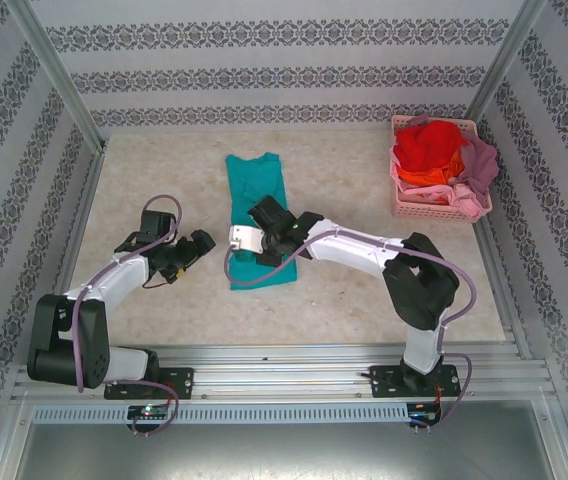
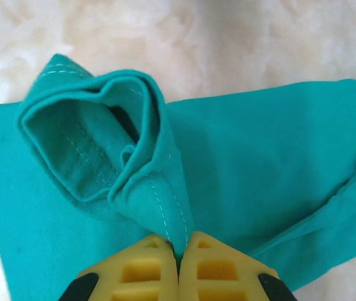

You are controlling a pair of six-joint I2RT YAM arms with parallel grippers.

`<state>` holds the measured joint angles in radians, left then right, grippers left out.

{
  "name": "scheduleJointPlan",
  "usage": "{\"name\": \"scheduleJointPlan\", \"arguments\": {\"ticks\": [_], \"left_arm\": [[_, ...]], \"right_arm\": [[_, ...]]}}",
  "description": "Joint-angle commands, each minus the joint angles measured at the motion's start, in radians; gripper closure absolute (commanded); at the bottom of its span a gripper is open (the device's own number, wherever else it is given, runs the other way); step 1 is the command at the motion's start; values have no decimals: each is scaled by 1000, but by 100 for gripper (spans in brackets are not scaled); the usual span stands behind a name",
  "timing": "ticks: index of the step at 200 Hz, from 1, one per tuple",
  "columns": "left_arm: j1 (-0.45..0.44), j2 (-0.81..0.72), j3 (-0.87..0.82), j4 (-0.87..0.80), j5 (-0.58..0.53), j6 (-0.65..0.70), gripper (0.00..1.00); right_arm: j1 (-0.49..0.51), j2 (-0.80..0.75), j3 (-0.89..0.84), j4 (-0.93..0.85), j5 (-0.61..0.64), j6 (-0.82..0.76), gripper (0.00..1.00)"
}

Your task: Fold and stack the t-shirts

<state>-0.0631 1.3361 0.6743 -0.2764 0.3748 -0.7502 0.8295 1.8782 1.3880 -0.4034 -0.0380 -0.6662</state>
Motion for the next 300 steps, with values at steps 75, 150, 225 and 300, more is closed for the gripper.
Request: {"name": "scheduleJointPlan", "arguments": {"ticks": [75,150,225,300], "left_arm": [[11,-82,-48,81,62,38,0],[9,-71,-53,109,86,39,0],[-2,-24,-52,171,105,32,0],[-15,2,-41,190,114,32,0]], "right_arm": [[-106,130,206,41,52,-50,100],[-138,224,310,52,75,-69,100],[-146,276,378,69,66,-55,100],[-158,336,435,68,54,-44,100]]}}
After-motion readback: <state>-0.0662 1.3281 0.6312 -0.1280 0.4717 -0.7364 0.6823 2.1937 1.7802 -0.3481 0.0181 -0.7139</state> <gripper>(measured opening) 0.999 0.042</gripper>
